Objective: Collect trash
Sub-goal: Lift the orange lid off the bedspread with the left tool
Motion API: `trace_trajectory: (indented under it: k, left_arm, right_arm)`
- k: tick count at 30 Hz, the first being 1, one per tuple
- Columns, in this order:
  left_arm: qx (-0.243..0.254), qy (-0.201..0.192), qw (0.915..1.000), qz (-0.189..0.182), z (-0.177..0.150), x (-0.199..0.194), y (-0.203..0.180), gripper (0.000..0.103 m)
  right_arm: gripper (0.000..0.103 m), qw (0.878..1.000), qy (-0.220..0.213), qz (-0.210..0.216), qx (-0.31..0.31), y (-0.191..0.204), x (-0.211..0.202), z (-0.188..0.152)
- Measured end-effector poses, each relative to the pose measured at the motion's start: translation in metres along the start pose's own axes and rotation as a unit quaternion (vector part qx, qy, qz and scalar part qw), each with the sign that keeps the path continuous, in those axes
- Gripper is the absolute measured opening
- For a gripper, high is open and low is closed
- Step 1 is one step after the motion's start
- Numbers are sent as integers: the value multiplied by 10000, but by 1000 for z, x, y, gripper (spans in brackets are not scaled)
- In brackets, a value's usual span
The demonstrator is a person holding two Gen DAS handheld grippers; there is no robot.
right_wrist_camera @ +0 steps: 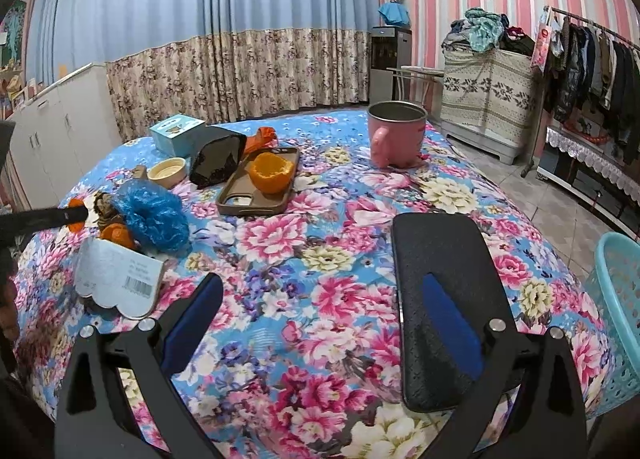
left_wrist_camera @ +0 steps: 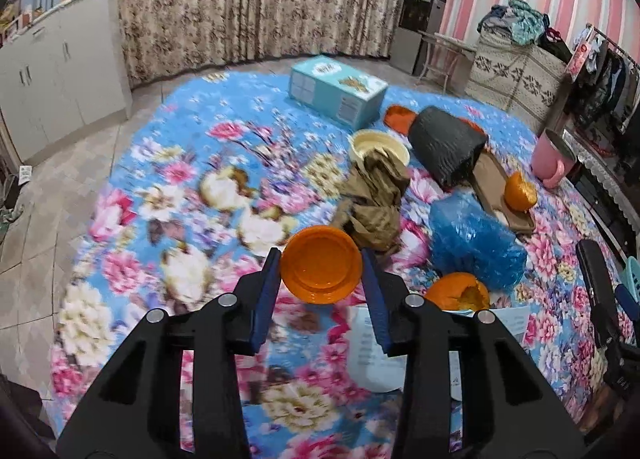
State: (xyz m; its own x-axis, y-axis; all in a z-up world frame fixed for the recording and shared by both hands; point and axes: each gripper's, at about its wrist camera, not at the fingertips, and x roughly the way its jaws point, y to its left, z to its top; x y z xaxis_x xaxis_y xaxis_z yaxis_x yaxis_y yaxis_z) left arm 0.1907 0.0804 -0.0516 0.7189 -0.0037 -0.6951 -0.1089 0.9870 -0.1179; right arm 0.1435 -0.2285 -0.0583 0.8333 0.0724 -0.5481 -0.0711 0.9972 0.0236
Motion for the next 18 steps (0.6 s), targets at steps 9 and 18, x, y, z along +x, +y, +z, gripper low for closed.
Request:
trace_trajectory:
  k: [9, 18]
  left_arm:
    - [-141, -305, 9993, 167, 0, -28, 23, 39]
    - [-71, -640, 9974, 327, -4, -54, 34, 39]
  right_arm:
    - [97, 9989, 47, 229, -400, 31, -8, -5]
    - [97, 9917, 113, 274, -1254, 84, -15, -16]
